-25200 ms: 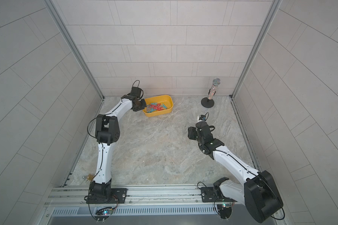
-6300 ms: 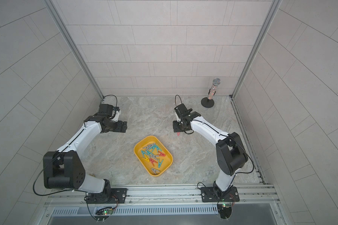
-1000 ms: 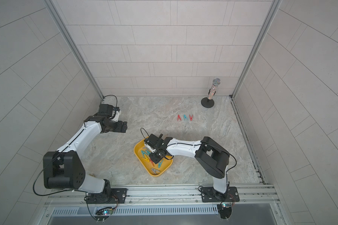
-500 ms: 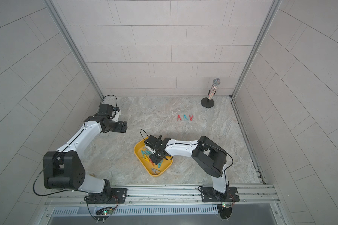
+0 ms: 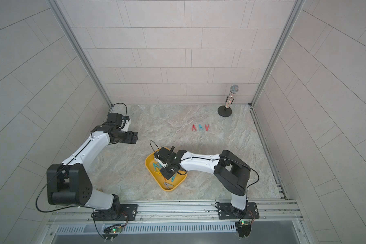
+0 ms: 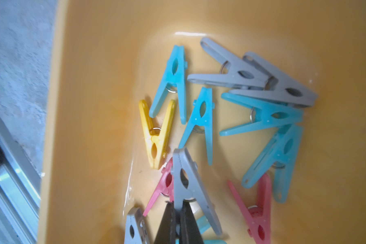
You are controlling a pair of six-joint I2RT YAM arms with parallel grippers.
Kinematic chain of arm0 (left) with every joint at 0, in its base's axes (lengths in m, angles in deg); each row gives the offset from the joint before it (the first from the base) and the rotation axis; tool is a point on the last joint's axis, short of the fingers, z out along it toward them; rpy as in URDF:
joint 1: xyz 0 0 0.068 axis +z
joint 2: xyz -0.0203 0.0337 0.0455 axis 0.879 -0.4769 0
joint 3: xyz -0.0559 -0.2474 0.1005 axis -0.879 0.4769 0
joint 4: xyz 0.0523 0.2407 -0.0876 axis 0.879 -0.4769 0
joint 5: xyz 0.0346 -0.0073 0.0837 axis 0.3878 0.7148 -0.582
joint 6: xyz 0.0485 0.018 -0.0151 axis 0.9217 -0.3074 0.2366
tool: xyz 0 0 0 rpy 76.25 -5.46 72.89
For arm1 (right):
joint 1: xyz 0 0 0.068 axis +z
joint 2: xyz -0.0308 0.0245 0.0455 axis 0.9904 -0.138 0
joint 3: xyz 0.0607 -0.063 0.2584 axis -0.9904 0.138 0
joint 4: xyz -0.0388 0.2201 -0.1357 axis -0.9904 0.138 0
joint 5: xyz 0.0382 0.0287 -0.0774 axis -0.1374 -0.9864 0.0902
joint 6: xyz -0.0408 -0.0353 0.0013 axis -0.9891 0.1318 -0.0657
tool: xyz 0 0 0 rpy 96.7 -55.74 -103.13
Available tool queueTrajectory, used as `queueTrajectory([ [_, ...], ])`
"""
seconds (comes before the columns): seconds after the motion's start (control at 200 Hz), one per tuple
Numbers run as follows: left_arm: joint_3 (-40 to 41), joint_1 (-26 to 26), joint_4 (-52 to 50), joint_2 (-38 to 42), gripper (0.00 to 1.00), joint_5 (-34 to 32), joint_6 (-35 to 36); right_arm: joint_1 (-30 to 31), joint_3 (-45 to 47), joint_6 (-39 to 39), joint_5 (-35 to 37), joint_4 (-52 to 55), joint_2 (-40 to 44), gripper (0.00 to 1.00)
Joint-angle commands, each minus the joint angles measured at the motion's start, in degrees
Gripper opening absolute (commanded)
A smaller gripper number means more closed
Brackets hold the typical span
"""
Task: Take the clothespins out of the storage box
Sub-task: Pick up the clothespin from the storage box.
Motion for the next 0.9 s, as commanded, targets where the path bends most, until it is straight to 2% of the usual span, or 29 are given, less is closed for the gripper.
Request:
queueTrajectory([
  [0.0, 0.8, 0.4, -1.0, 0.8, 1.0, -0.2, 0.6, 0.3, -1.2, 0.2, 0.9, 1.3, 3.2, 0.0],
  [0.54, 0.7, 0.3, -1.1, 0.6, 1.0, -0.3, 0.6, -0.6, -1.3, 1.3, 6.9, 0.7, 10.2, 0.0],
  [0.896, 0.7, 0.4, -1.0, 0.5, 1.0, -0.1, 0.6, -6.6, 0.4, 6.3, 6.7, -0.4, 14.2, 0.0],
])
